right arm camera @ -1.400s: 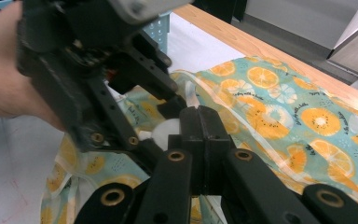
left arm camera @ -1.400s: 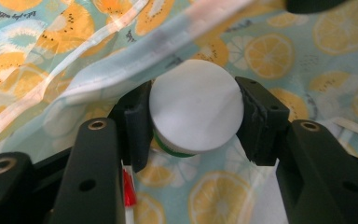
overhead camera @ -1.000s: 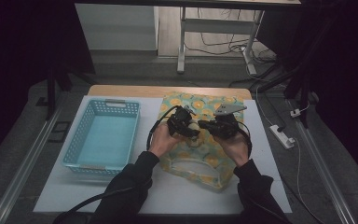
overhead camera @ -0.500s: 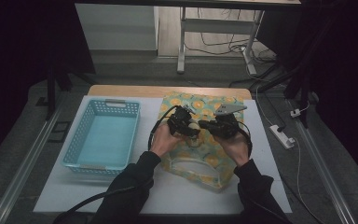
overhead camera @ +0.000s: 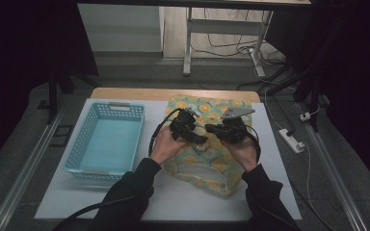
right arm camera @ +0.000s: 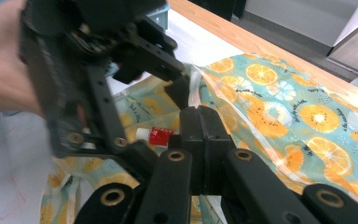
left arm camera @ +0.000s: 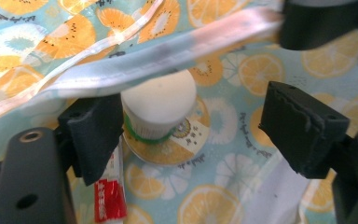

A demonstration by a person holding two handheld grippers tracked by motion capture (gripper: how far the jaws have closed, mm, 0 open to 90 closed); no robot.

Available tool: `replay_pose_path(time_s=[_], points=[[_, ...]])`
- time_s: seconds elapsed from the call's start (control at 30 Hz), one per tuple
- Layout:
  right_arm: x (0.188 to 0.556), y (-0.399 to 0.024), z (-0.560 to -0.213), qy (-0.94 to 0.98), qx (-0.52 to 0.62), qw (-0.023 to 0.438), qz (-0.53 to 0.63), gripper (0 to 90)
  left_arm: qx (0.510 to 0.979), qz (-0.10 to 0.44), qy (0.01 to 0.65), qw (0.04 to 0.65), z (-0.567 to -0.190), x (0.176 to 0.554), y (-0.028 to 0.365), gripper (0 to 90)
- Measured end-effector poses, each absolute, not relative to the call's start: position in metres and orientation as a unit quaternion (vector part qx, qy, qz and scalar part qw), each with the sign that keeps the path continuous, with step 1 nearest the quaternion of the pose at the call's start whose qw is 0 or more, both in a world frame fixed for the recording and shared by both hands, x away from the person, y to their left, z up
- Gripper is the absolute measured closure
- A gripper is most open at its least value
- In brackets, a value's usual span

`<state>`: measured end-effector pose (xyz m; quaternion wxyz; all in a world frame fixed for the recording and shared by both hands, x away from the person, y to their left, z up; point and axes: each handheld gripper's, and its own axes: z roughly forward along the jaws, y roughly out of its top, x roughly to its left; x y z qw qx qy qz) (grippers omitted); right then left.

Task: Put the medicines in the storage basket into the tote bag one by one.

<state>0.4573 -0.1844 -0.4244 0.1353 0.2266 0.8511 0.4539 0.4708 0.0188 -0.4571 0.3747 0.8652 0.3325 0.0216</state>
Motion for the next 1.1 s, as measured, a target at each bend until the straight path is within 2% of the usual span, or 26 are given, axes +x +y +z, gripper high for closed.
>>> replay_pose_path(time_s=[0.47, 0.83, 1.1], points=[[0.456, -0.183, -0.424, 0.851, 0.224, 0.136, 0.454, 90.0, 0.863, -0.003, 0.297, 0.408, -0.453, 0.446, 0.033, 1.6], [0.455, -0.183, -0.424, 0.852, 0.223, 0.136, 0.454, 90.0, 0.871, 0.014, 0.287, 0.399, -0.453, 0.429, 0.034, 0.0], [0.454, -0.183, -0.422, 0.852, 0.220, 0.137, 0.456, 90.0, 0.872, 0.018, 0.293, 0.393, -0.470, 0.416, 0.037, 0.0]])
